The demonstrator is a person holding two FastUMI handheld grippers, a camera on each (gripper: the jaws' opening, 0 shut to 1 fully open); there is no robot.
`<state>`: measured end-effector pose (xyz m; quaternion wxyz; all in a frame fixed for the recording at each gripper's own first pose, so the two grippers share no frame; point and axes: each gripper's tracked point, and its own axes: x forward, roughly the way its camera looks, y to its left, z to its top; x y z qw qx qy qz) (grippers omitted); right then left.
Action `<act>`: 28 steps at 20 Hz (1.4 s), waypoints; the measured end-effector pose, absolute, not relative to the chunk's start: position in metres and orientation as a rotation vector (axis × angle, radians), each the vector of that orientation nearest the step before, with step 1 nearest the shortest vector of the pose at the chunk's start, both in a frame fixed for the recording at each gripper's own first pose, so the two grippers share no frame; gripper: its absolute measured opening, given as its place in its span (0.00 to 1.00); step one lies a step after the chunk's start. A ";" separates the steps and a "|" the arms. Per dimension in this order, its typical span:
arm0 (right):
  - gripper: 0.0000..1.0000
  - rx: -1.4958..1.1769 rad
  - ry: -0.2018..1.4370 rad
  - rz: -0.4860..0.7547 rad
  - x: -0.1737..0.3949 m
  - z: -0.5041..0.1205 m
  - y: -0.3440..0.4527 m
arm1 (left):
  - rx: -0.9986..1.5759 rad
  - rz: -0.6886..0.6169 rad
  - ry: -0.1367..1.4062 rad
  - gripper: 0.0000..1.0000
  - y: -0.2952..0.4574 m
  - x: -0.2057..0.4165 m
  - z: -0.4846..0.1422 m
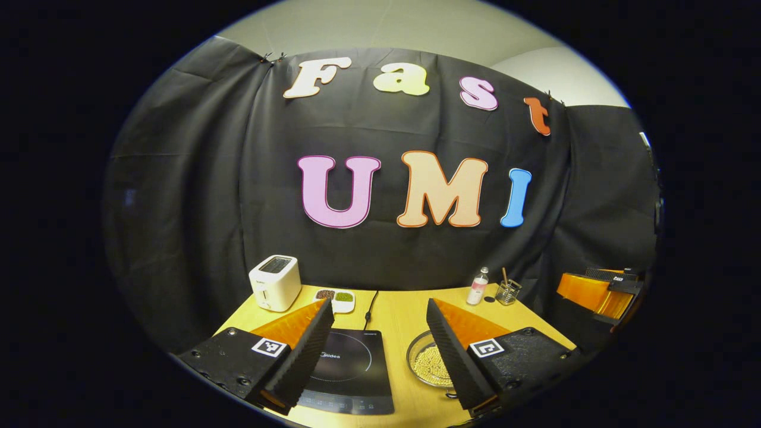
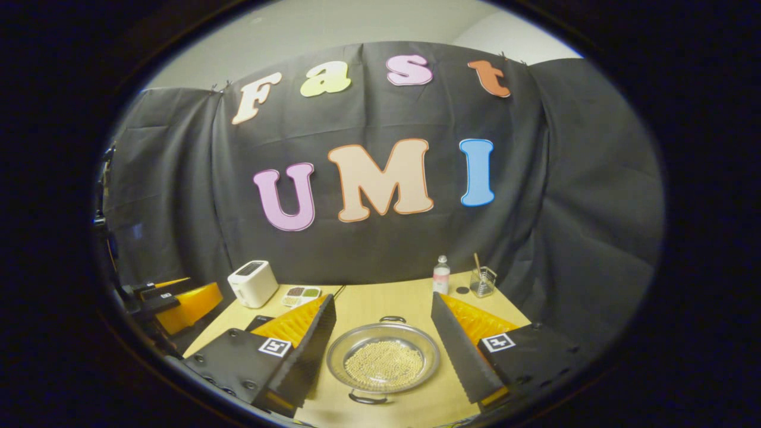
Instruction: First push the handle of the pot to place it horizontally, then grasp the pot with both hands and set it on the induction cooktop.
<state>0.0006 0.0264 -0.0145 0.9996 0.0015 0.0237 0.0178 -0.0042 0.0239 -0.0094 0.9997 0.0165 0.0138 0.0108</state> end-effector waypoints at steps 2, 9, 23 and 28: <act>0.92 0.003 0.050 0.034 0.000 -0.016 0.030 | 0.036 0.031 0.031 0.96 0.031 -0.005 -0.010; 0.77 0.008 0.055 0.029 -0.006 -0.022 0.041 | 0.040 0.041 0.043 0.96 0.050 -0.010 -0.016; 0.12 0.019 0.068 -0.005 -0.027 -0.043 0.091 | 0.084 -0.013 0.080 0.96 0.089 -0.022 -0.033; 0.00 0.032 0.097 -0.042 -0.014 -0.065 0.089 | 0.103 -0.036 0.085 0.96 0.098 -0.022 -0.037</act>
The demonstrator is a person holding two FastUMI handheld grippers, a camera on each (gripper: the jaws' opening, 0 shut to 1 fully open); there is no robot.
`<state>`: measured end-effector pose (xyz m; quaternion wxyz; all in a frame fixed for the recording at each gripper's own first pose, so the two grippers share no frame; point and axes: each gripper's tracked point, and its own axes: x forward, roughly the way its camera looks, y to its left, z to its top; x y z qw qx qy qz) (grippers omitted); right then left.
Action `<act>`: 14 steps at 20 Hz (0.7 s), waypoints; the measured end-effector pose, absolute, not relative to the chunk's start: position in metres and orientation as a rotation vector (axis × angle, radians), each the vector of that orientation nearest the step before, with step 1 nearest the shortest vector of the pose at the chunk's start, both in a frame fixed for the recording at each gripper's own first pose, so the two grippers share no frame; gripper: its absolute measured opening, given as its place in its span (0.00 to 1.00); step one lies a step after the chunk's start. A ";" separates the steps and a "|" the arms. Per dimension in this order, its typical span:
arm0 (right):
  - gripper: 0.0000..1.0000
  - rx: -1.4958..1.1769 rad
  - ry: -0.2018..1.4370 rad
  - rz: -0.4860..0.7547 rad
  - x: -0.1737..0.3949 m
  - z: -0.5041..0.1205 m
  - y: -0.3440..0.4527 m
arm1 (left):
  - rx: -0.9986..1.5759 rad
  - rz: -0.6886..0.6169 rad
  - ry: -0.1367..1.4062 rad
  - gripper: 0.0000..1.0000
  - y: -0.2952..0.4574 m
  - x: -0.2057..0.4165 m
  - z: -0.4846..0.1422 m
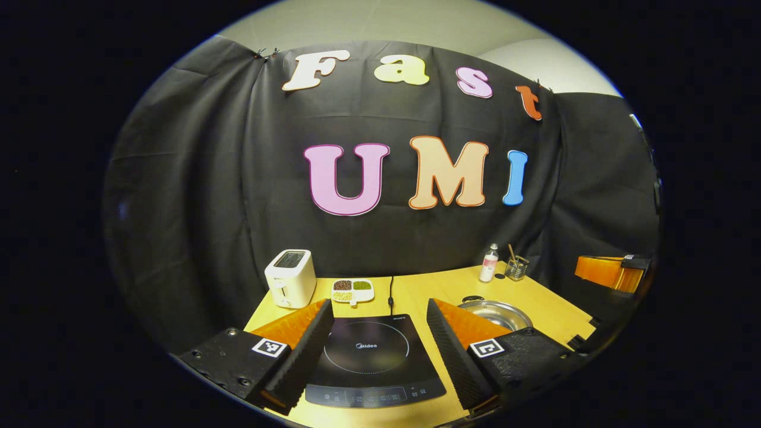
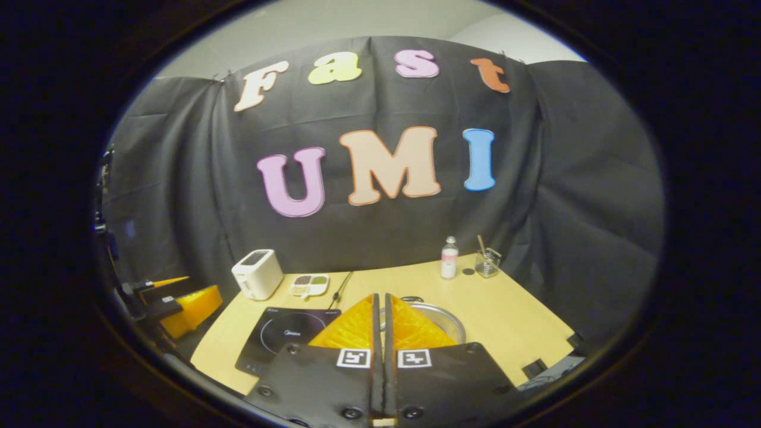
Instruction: First push the handle of the pot to place it horizontally, then grasp the pot with both hands and set it on the induction cooktop.
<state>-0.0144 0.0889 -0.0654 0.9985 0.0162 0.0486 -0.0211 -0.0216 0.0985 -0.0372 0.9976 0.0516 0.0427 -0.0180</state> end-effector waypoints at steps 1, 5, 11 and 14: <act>0.01 0.053 0.122 -0.025 -0.024 -0.073 0.098 | 0.104 -0.039 0.087 0.96 0.100 -0.020 -0.038; 0.00 0.044 0.208 -0.019 -0.022 -0.110 0.096 | 0.099 -0.042 0.100 0.96 0.104 -0.017 -0.043; 0.00 0.054 0.384 0.039 -0.019 -0.181 0.097 | 0.089 -0.013 0.092 0.96 0.108 -0.012 -0.042; 0.00 0.059 0.489 0.073 -0.015 -0.217 0.095 | 0.070 0.015 0.104 0.96 0.108 -0.008 -0.047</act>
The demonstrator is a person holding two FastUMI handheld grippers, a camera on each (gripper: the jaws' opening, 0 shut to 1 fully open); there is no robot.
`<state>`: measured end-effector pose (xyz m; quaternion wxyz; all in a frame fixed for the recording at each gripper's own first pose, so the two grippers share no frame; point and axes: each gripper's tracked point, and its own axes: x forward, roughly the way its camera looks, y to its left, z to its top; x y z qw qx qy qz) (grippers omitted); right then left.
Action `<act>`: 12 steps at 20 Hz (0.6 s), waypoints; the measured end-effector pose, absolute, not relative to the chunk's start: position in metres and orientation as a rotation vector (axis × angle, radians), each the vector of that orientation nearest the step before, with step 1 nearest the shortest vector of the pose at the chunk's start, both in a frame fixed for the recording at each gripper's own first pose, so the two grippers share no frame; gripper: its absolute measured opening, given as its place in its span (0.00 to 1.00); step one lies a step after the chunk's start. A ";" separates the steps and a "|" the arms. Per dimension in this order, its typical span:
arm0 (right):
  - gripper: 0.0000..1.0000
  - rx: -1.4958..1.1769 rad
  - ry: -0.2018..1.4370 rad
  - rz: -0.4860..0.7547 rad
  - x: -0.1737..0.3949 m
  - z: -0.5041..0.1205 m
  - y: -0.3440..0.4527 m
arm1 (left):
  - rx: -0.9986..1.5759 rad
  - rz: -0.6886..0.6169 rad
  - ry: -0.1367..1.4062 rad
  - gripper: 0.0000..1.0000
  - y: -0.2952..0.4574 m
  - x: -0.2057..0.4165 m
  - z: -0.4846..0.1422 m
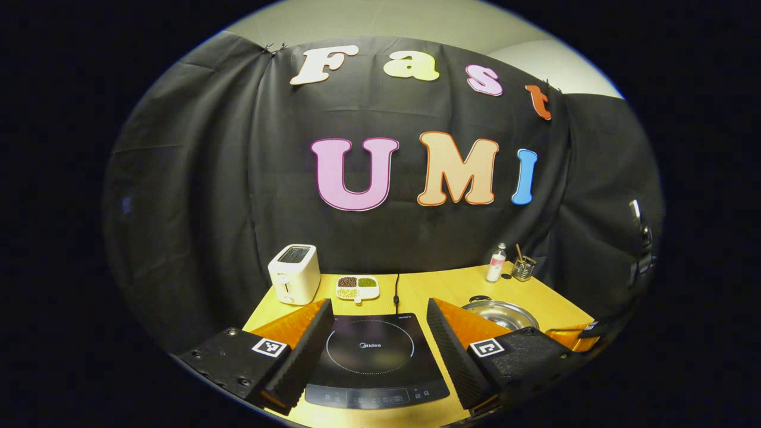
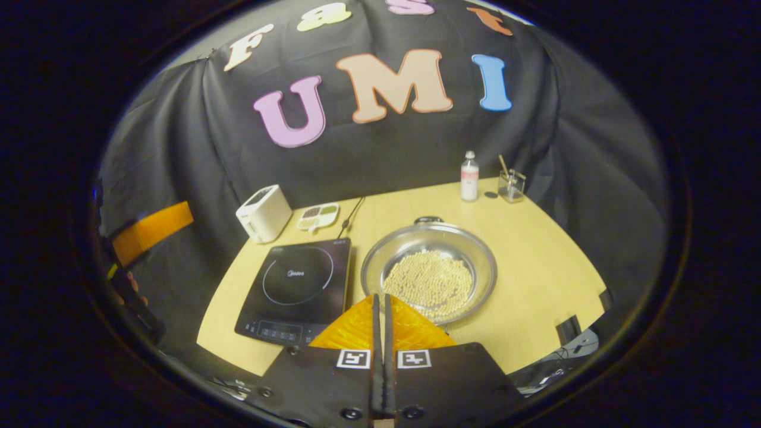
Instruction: First push the handle of the pot to place it horizontally, then grasp the pot with both hands and set it on the induction cooktop.
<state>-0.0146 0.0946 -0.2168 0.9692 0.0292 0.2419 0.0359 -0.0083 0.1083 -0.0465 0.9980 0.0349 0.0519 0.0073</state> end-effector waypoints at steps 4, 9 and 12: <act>0.03 0.101 0.648 0.117 -0.009 -0.262 0.095 | 0.045 0.062 0.126 0.93 0.112 0.000 -0.055; 0.00 0.178 0.827 0.175 0.002 -0.312 0.100 | 0.027 0.141 0.154 0.97 0.116 0.008 -0.062; 0.00 0.204 0.901 0.194 0.009 -0.330 0.102 | 0.039 0.163 0.167 0.96 0.115 0.010 -0.064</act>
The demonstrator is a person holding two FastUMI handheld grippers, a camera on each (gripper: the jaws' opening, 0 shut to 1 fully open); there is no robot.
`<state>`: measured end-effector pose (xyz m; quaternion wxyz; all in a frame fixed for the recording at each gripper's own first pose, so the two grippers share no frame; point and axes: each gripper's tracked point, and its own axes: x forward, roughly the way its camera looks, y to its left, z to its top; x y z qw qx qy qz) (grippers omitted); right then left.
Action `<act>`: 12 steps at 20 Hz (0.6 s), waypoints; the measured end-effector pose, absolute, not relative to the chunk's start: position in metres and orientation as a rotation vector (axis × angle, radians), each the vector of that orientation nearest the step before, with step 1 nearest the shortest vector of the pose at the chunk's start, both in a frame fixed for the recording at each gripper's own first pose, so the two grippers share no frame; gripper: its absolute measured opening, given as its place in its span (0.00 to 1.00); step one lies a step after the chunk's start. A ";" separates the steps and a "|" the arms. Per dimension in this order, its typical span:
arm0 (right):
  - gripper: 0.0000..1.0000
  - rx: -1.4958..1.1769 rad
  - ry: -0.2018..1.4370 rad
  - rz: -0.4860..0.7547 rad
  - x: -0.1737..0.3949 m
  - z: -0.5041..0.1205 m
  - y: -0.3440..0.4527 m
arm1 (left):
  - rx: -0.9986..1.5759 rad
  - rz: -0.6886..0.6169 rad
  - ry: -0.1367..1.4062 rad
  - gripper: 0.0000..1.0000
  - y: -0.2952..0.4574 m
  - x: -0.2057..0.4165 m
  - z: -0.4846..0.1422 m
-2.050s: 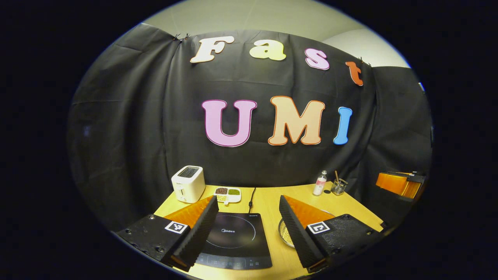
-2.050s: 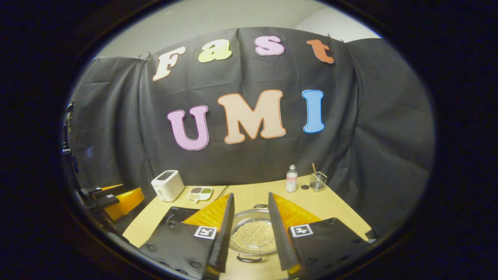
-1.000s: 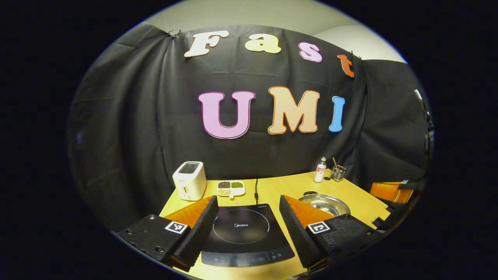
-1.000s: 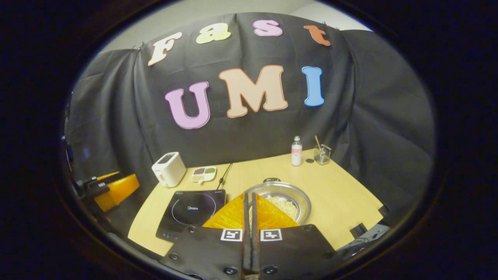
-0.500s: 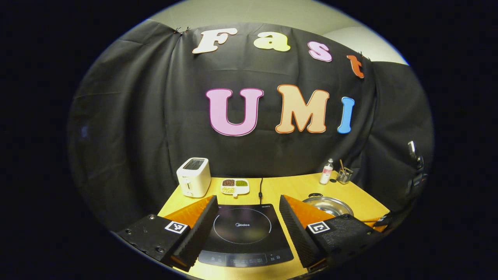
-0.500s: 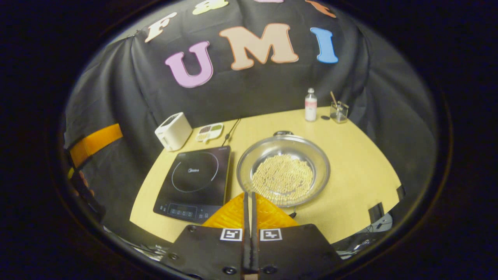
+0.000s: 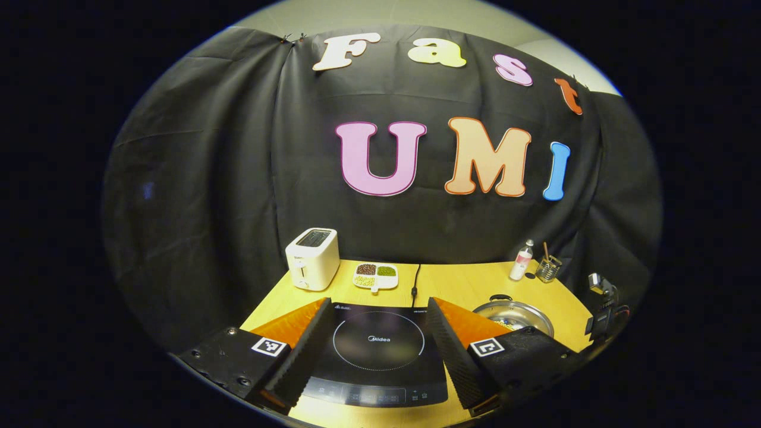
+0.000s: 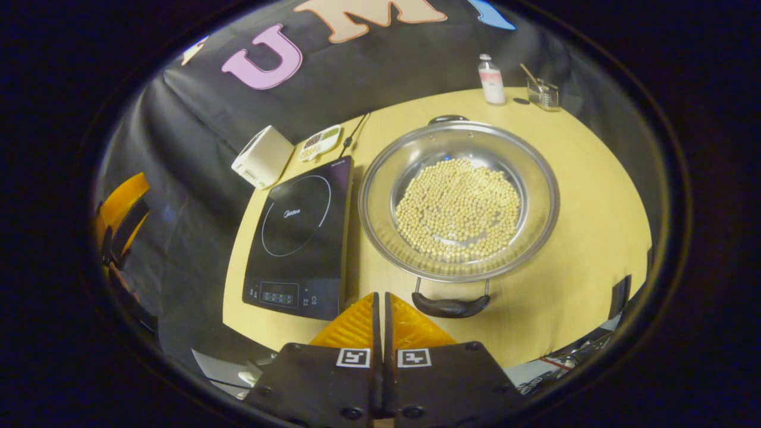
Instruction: First push the handle of the pot to place it horizontally, then grasp the pot with both hands and set it on the induction cooktop.
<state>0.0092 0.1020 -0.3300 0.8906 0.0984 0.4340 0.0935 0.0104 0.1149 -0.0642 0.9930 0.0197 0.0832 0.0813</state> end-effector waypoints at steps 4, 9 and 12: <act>0.00 0.204 0.969 0.190 0.016 -0.352 0.100 | 0.046 0.185 0.184 0.96 0.117 0.015 -0.067; 0.02 0.190 1.016 0.145 0.018 -0.369 0.094 | 0.065 0.178 0.193 0.96 0.119 0.019 -0.067; 0.03 0.170 0.994 0.099 0.017 -0.371 0.090 | 0.073 0.139 0.193 0.96 0.118 0.020 -0.067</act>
